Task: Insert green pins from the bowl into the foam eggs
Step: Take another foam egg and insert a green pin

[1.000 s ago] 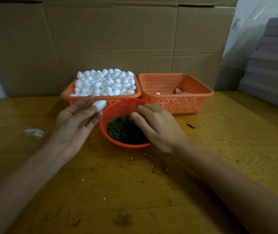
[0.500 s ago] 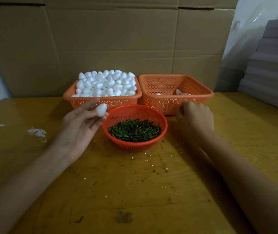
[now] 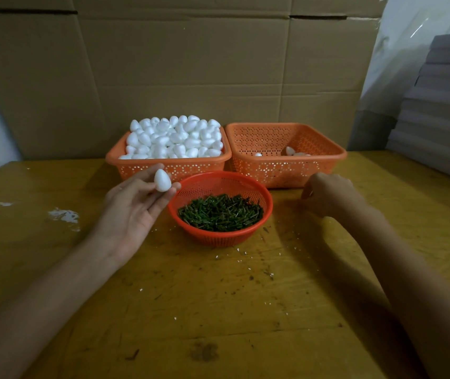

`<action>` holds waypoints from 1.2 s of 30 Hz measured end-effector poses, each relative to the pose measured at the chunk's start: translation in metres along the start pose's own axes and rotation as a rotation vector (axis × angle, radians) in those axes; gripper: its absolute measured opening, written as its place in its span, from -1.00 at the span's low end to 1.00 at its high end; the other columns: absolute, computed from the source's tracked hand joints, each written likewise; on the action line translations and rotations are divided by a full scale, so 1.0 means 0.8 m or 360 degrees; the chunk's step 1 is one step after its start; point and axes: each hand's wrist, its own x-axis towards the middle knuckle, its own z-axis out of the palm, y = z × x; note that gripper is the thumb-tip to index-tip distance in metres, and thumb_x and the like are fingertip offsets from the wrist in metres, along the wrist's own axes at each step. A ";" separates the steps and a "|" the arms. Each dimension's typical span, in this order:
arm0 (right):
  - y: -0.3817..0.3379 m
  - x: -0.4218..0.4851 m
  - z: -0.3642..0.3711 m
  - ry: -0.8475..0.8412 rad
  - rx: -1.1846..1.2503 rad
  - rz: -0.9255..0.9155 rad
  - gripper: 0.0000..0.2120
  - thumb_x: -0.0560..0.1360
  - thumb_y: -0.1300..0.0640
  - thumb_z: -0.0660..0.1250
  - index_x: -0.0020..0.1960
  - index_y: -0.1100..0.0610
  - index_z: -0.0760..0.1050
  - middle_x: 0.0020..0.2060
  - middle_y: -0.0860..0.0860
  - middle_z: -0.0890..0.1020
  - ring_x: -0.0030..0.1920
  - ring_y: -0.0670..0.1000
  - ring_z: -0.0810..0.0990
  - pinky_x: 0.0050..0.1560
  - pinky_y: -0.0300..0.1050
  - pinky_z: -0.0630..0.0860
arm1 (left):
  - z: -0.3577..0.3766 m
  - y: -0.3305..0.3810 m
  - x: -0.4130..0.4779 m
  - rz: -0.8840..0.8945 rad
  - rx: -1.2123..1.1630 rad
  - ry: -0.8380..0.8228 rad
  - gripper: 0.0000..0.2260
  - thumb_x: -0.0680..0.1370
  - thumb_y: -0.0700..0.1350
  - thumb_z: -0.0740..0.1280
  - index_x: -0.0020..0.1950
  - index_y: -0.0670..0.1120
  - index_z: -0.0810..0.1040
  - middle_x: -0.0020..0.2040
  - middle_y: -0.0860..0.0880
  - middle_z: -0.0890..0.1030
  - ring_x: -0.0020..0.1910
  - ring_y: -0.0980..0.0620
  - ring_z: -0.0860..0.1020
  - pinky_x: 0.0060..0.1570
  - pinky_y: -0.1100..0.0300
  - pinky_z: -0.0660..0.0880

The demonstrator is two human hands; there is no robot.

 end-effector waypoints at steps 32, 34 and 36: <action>-0.094 -0.052 0.005 0.0664 0.0922 -0.1003 -0.83 0.60 0.30 0.33 0.12 0.09 0.55 0.04 -0.05 0.61 0.01 -0.06 0.58 0.03 -0.05 0.56 | -0.005 -0.001 0.001 0.0030 -0.0046 -0.0088 -0.60 0.49 -0.49 0.16 -0.27 -0.12 0.68 -0.04 -0.15 0.73 0.16 -0.20 0.72 0.10 0.11 0.66; -0.103 -0.055 0.015 0.0604 0.0953 -0.1060 -0.83 0.59 0.29 0.33 0.12 0.09 0.58 0.03 -0.05 0.62 0.01 -0.07 0.58 0.03 -0.01 0.56 | -0.005 0.000 0.000 0.0031 -0.0039 -0.0085 -0.59 0.51 -0.49 0.14 -0.27 -0.12 0.67 -0.05 -0.15 0.73 0.15 -0.19 0.72 0.10 0.11 0.66; -0.106 -0.055 0.019 0.0568 0.1028 -0.1073 -0.83 0.59 0.29 0.33 0.11 0.09 0.59 0.00 -0.06 0.63 0.01 -0.08 0.58 0.03 -0.01 0.55 | -0.004 0.000 0.000 0.0043 -0.0026 -0.0079 -0.59 0.52 -0.50 0.14 -0.28 -0.13 0.66 -0.05 -0.15 0.72 0.14 -0.19 0.72 0.10 0.11 0.66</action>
